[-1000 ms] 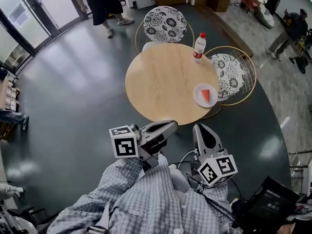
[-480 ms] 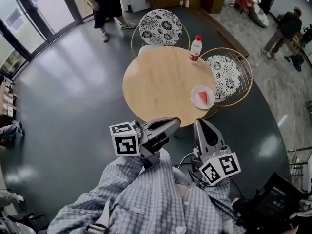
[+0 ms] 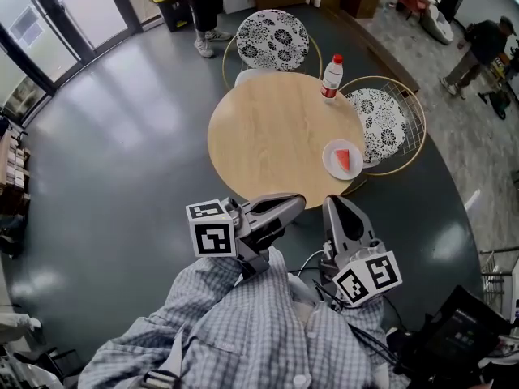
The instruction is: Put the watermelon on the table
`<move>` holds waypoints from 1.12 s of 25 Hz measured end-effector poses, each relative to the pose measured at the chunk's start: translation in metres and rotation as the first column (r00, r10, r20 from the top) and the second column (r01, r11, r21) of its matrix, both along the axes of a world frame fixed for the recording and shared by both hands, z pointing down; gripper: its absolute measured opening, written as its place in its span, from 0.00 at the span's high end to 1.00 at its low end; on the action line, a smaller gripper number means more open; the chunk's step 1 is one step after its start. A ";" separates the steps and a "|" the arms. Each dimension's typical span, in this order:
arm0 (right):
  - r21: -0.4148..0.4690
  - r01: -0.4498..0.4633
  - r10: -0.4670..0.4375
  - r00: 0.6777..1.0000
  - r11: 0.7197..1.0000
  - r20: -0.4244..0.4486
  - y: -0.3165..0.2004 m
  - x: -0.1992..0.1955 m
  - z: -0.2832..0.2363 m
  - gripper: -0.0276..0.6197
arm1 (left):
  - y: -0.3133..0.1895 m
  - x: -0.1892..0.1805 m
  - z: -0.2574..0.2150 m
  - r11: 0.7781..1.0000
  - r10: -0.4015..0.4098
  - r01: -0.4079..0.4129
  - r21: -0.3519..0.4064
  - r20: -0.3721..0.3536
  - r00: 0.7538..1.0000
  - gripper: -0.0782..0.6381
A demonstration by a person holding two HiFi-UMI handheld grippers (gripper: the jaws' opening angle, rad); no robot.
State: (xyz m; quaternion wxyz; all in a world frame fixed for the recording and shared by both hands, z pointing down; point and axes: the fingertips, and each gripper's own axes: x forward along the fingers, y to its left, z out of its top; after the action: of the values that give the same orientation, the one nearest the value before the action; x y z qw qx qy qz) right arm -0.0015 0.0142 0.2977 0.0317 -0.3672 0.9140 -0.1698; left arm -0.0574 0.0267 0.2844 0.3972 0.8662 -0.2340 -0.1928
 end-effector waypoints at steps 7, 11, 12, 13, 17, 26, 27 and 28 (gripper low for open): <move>-0.006 0.012 -0.012 1.000 1.000 -0.008 0.000 -0.003 0.007 0.95 | -0.002 -0.002 0.008 1.000 -0.009 0.009 -0.018 0.002 1.000 0.88; -0.010 0.018 -0.018 1.000 1.000 -0.014 -0.001 -0.005 0.010 0.95 | -0.003 -0.003 0.012 1.000 -0.008 0.008 -0.024 -0.001 1.000 0.88; -0.010 0.019 -0.019 1.000 1.000 -0.015 -0.001 -0.005 0.011 0.95 | -0.003 -0.003 0.012 1.000 -0.008 0.008 -0.024 -0.002 1.000 0.88; -0.010 0.020 -0.020 1.000 1.000 -0.015 -0.001 -0.005 0.011 0.95 | -0.003 -0.003 0.012 1.000 -0.007 0.007 -0.025 -0.003 1.000 0.88; -0.014 0.022 -0.023 1.000 1.000 -0.020 0.000 -0.006 0.011 0.95 | -0.002 -0.002 0.012 1.000 0.001 -0.001 -0.029 -0.005 1.000 0.88; -0.020 0.019 -0.020 1.000 1.000 -0.017 0.000 -0.008 0.013 0.95 | -0.001 0.000 0.014 0.999 0.012 -0.012 -0.032 -0.007 1.000 0.88; -0.020 0.020 -0.020 1.000 1.000 -0.016 0.000 -0.009 0.013 0.95 | -0.001 0.000 0.014 0.999 0.012 -0.013 -0.033 -0.007 1.000 0.88; -0.020 0.021 -0.022 1.000 1.000 -0.016 0.000 -0.009 0.013 0.95 | -0.001 0.000 0.014 0.999 0.013 -0.013 -0.034 -0.008 1.000 0.88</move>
State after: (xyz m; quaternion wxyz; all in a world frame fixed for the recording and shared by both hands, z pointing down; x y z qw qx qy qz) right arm -0.0109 0.0144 0.3104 0.0190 -0.3591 0.9163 -0.1762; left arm -0.0574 0.0254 0.2983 0.4140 0.8601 -0.2301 -0.1896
